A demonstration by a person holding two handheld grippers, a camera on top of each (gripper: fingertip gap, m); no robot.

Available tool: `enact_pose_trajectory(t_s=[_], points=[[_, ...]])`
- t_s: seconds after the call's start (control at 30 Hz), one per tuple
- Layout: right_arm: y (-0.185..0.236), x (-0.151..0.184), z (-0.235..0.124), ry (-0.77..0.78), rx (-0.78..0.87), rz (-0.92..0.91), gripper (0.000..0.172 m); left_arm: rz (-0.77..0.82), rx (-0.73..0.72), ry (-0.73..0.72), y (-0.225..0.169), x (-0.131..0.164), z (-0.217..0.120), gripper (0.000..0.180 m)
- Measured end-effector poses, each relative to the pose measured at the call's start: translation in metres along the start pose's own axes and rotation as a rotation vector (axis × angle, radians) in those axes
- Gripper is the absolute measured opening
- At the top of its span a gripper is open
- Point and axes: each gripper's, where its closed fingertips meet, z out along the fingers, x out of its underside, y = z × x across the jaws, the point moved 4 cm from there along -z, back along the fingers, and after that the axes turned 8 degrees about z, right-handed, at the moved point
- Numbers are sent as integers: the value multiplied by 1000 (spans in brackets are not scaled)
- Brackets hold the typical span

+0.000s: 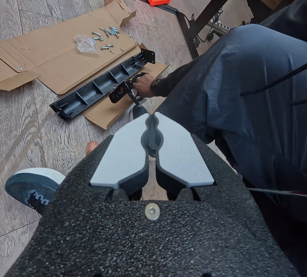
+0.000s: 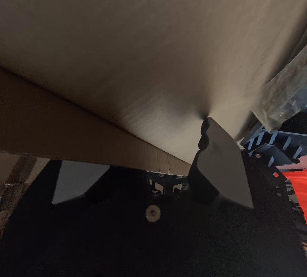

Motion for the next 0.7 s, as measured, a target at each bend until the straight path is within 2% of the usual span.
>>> enact_pose_trajectory(t_s=[0.33,0.53,0.63,0.7], points=[[1,-2,3,-35,1,31,111,-2,27,-31,-11,-6,2,0],[-1,-3,3,-54,38,17,103,-25,15,-38,-13,1,-1,0],[1,-4,8,-73,31,42,111,-31,6,-26,-13,9,-3,0],[1,-3,12,-43,10,36,130,-38,0,-19,-13,14,-4,0]])
